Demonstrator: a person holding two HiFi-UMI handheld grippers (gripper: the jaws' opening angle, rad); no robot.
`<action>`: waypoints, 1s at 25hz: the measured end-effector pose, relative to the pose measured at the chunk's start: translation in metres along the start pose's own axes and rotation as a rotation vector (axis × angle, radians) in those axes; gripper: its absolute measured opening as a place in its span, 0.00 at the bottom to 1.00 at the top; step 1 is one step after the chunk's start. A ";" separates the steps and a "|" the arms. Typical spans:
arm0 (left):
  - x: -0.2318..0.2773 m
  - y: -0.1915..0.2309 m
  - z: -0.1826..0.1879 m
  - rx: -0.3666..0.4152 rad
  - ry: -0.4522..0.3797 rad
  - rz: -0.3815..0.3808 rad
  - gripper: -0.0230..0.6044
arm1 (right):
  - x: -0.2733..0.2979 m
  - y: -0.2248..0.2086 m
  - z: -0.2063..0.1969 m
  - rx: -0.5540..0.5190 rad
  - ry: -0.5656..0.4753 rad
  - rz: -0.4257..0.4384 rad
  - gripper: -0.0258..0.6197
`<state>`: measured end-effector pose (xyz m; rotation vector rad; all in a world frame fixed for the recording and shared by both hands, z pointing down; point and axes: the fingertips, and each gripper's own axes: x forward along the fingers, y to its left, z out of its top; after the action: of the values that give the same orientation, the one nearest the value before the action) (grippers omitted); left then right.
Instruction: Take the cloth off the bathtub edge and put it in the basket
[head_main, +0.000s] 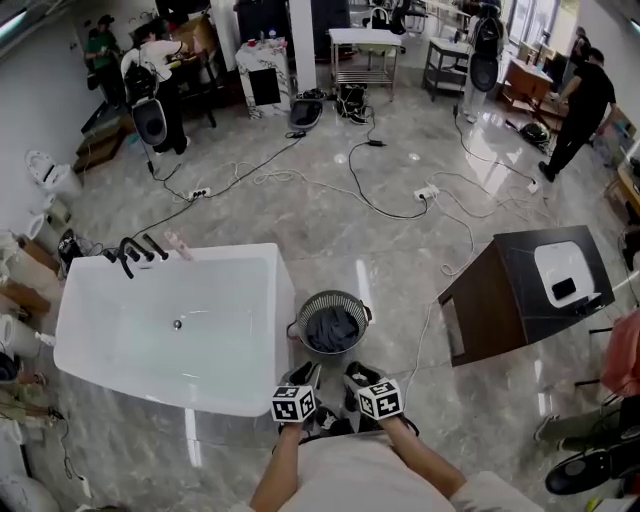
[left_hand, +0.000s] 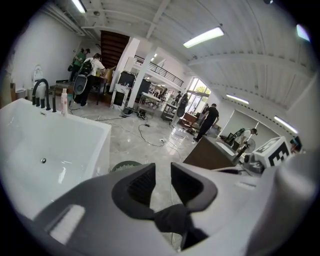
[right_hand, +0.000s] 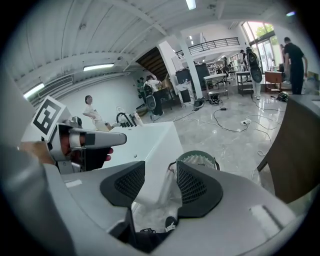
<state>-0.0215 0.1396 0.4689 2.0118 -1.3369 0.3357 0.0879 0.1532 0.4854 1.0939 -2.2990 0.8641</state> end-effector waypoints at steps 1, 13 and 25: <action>-0.003 -0.001 0.003 0.003 -0.005 0.000 0.26 | -0.002 0.001 0.001 -0.008 0.000 0.000 0.32; -0.006 -0.012 0.014 0.027 0.015 0.017 0.26 | -0.012 -0.004 0.009 -0.053 0.024 0.011 0.31; -0.008 -0.001 0.020 0.035 0.015 0.031 0.26 | -0.003 -0.001 0.019 -0.067 0.016 -0.001 0.31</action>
<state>-0.0271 0.1321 0.4497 2.0152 -1.3632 0.3907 0.0877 0.1410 0.4710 1.0558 -2.2973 0.7861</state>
